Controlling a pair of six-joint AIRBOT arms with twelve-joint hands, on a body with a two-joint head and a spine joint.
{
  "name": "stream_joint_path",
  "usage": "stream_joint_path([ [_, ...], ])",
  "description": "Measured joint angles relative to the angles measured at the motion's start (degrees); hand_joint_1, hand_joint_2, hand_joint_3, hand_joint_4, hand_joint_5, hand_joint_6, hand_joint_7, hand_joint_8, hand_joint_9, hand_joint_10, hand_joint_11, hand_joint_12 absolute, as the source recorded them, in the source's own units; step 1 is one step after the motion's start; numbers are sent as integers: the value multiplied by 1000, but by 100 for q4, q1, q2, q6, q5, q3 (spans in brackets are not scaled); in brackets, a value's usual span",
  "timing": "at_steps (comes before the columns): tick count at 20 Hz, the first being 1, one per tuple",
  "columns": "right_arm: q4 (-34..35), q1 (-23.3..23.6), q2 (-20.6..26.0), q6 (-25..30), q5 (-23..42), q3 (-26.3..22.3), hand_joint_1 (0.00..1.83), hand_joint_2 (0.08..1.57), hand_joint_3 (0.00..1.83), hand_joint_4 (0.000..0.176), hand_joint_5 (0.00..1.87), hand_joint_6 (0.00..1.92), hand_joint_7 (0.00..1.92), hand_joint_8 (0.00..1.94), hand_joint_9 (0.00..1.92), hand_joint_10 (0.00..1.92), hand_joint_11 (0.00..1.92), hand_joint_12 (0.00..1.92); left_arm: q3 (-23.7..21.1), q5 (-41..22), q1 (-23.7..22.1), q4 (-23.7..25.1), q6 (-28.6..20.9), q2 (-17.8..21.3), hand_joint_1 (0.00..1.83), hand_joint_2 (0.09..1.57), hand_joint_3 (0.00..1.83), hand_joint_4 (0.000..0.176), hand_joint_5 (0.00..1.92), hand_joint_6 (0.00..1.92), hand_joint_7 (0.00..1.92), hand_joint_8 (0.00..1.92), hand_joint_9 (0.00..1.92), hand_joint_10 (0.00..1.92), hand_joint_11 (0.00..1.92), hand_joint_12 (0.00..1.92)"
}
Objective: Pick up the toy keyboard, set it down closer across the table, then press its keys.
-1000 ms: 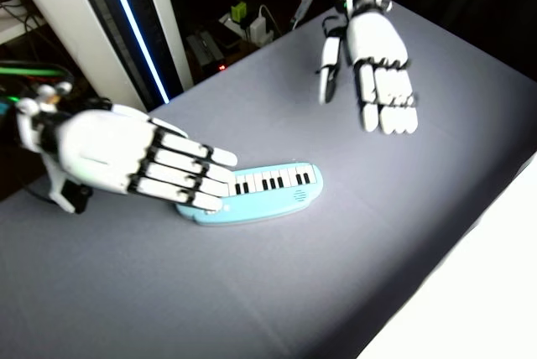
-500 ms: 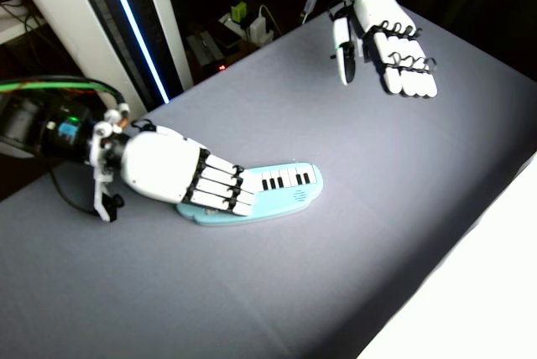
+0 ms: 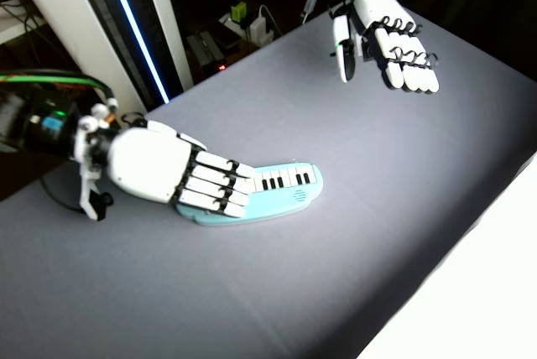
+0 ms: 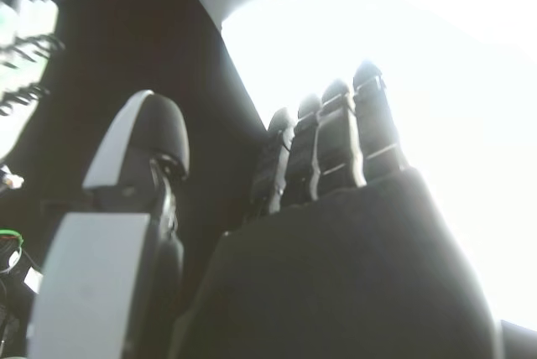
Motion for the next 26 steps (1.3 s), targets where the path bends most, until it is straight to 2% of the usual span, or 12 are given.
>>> stream_joint_path([
  [5,59,-197,2,22,122,-15,0,1394,0,0,550,4,101,4,0,0,0,0,0,-81,46,-68,-2,24,835,1401,0,0,34,2,0,0,0,0,0,0],
  [8,79,-232,44,17,129,-57,0,1422,3,69,269,0,1,0,0,0,0,0,0,-94,76,-140,0,24,841,1398,0,0,42,4,0,0,0,0,0,0],
  [10,92,-260,243,0,192,-208,52,1464,11,61,10,0,0,0,0,0,0,0,0,-87,81,-153,-2,24,829,1400,0,0,40,2,0,0,0,0,0,0],
  [11,94,-260,367,2,400,-293,25,1465,8,30,1,0,0,0,0,0,0,0,-17,-125,94,-160,-4,26,847,1390,0,0,42,3,0,0,0,0,0,0],
  [14,116,-260,651,4,1113,-503,0,1453,0,98,0,0,0,0,0,0,0,0,-74,-256,201,-199,-2,37,885,1390,0,3,4,0,0,0,0,0,0,0],
  [16,96,-387,837,195,1766,-625,57,1446,0,108,0,0,0,0,0,0,0,0,-219,-492,393,-348,42,151,686,1406,5,42,0,0,0,0,0,0,0,0],
  [18,184,-560,988,313,2273,-686,27,1413,0,150,0,0,0,0,0,0,0,0,-328,-859,564,-584,118,225,284,1400,6,65,0,0,0,0,0,0,0,0],
  [19,323,-667,1078,321,2586,-750,36,1404,0,162,0,0,0,0,0,0,0,0,-389,-1064,649,-717,140,254,70,1361,0,109,0,0,0,0,0,0,0,0],
  [22,592,-1049,1224,586,3410,-767,101,1412,0,127,0,0,0,0,0,0,0,0,-516,-1596,826,-881,151,286,71,1399,8,76,0,0,0,0,0,0,0,0],
  [23,699,-1257,1272,715,3735,-793,54,1406,0,101,0,0,0,0,0,0,0,0,-577,-1853,885,-909,151,289,6,1376,0,102,0,0,0,0,0,0,0,0],
  [25,815,-1491,1379,737,4207,-903,98,1401,0,99,0,0,0,0,0,0,0,0,-675,-2223,944,-927,160,382,0,1360,0,114,0,0,0,0,0,0,0,0],
  [26,820,-1497,1401,739,4422,-931,178,1403,0,60,0,0,0,0,0,0,0,0,-713,-2437,955,-949,188,435,0,1394,5,84,0,0,0,0,0,0,0,0],
])
